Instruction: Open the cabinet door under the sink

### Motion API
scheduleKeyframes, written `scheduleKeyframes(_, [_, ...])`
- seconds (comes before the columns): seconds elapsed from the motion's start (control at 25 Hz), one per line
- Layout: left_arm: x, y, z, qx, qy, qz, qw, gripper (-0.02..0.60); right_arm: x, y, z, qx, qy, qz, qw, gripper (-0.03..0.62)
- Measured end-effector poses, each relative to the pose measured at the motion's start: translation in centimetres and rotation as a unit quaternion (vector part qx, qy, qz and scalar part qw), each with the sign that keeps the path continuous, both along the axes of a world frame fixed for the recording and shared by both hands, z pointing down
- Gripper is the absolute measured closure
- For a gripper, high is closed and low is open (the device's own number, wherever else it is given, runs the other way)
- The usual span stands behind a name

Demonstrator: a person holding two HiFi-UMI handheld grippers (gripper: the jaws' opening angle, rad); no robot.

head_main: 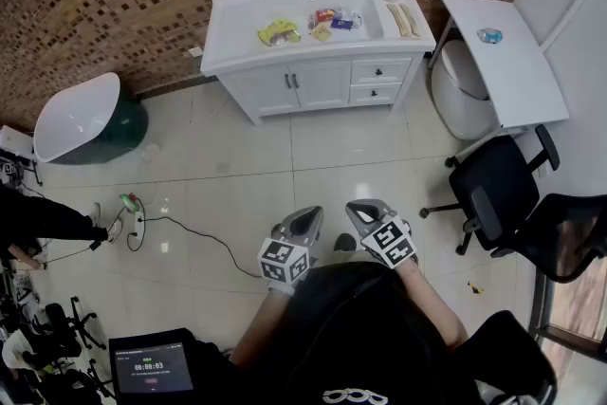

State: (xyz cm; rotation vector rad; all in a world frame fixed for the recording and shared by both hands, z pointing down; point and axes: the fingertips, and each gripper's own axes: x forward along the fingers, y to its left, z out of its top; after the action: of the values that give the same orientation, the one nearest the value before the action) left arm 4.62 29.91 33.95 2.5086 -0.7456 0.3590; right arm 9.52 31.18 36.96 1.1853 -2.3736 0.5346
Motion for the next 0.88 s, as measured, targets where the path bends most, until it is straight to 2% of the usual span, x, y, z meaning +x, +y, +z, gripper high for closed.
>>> scheduleKeyframes(0.16, [-0.4, 0.1, 0.6, -0.010, -0.001, -0.002, 1.0000, 0.566, 0.0, -0.7, 1.1, -0.013, 0.004, -0.006, 1.000, 0.603])
scheduleKeyframes(0.4, [-1.6, -1.4, 2.8, -0.045, -0.001, -0.008, 0.9990, 0.566, -2.5, -1.8, 2.1, -0.028, 0.013, -0.029, 0.999, 0.603])
scheduleKeyframes(0.56, [0.9, -3.0, 3.6, -0.053, 0.006, 0.029, 0.9981, 0.566, -2.1, -2.7, 4.4, -0.068, 0.031, -0.025, 0.997, 0.603])
scheduleKeyframes(0.72, [3.3, -4.8, 3.4, -0.040, 0.007, 0.074, 0.9964, 0.566, -0.2, -3.9, 5.8, -0.102, 0.041, 0.008, 0.994, 0.603])
scheduleKeyframes(0.88, [2.3, -8.8, 3.6, -0.037, 0.008, 0.077, 0.9963, 0.566, 0.0, -7.4, 5.9, -0.106, 0.052, 0.020, 0.993, 0.603])
